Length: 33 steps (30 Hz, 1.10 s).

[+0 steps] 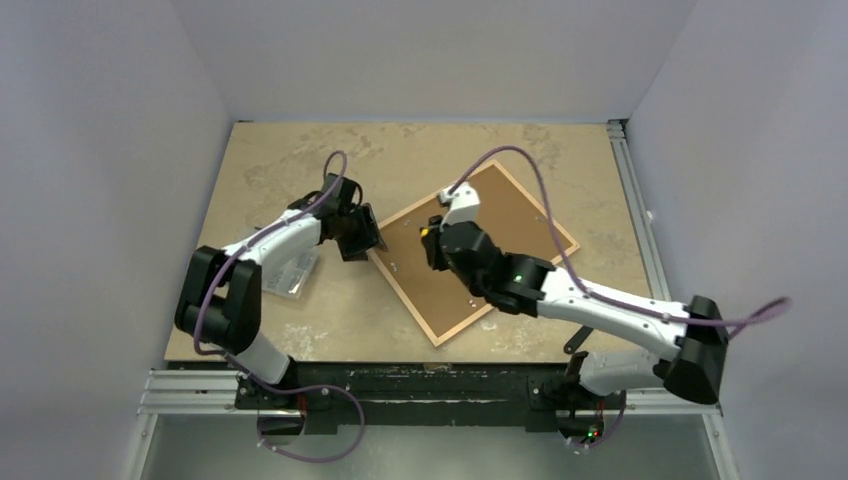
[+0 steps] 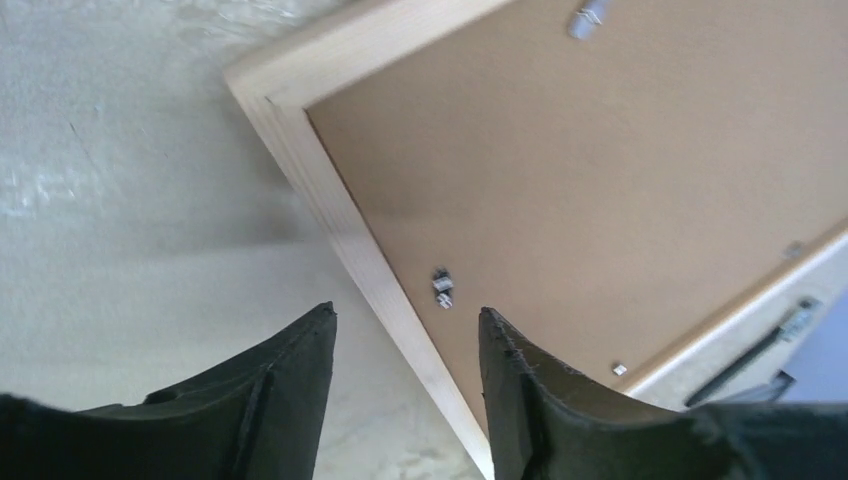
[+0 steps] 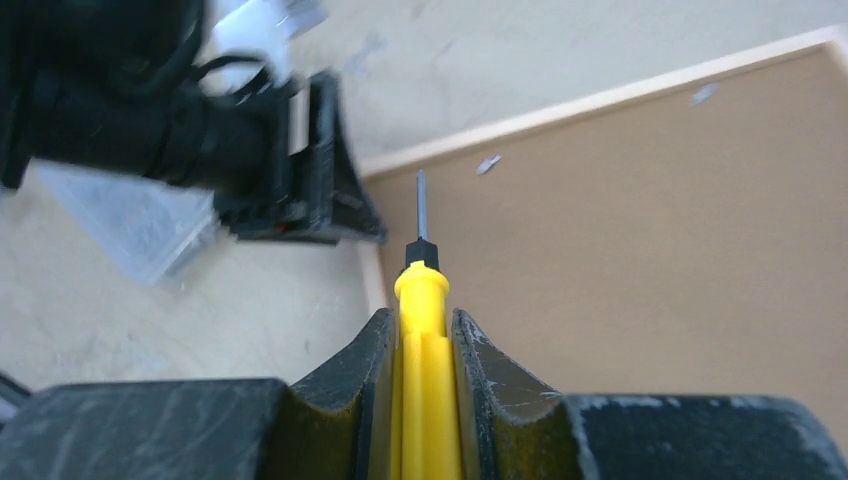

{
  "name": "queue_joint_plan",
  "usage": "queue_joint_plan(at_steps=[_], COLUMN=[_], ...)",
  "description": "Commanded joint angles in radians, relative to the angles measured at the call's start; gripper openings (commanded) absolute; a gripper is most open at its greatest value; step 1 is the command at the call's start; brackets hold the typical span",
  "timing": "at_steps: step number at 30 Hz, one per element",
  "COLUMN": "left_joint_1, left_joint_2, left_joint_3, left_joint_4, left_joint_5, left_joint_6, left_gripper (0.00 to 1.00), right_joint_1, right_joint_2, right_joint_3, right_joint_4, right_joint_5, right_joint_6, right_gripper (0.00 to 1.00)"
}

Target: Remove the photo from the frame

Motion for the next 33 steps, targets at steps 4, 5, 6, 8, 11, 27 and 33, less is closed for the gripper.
queue_joint_plan(at_steps=[4,5,6,8,11,27,33], left_joint_1=[-0.02,-0.033,-0.049,-0.09,-0.145,-0.162,-0.149], left_joint_2=[-0.174,-0.182,-0.187,-0.197,-0.194,-0.278,-0.299], left_joint_3=[0.165,0.192,0.221,0.275,0.329,0.265,0.251], left_joint_4=[-0.053,-0.051,-0.052,-0.06,-0.084,-0.044,-0.02], left_joint_5=[0.181,0.209,0.225,0.238,0.241,0.438,0.459], left_joint_6=[0.109,0.137,0.163,0.219,0.292,0.301,0.282], left_gripper=[0.65,0.66,0.67,0.67,0.67,0.65,0.64], right_joint_1=[-0.352,-0.414,-0.482,-0.611,-0.783,-1.048,-1.048], right_joint_2=[-0.305,-0.347,-0.381,-0.434,-0.447,-0.116,-0.028], right_joint_3=[-0.165,-0.19,-0.212,-0.246,-0.273,-0.244,-0.25], right_joint_4=[-0.319,-0.339,-0.355,-0.374,-0.4,-0.545,-0.511], right_joint_5=[0.087,0.085,0.082,0.071,0.063,0.199,0.165], right_joint_6=[0.091,0.09,0.087,0.075,0.069,0.327,0.349], right_gripper=[0.0,0.0,0.0,0.0,0.0,0.0,0.0])
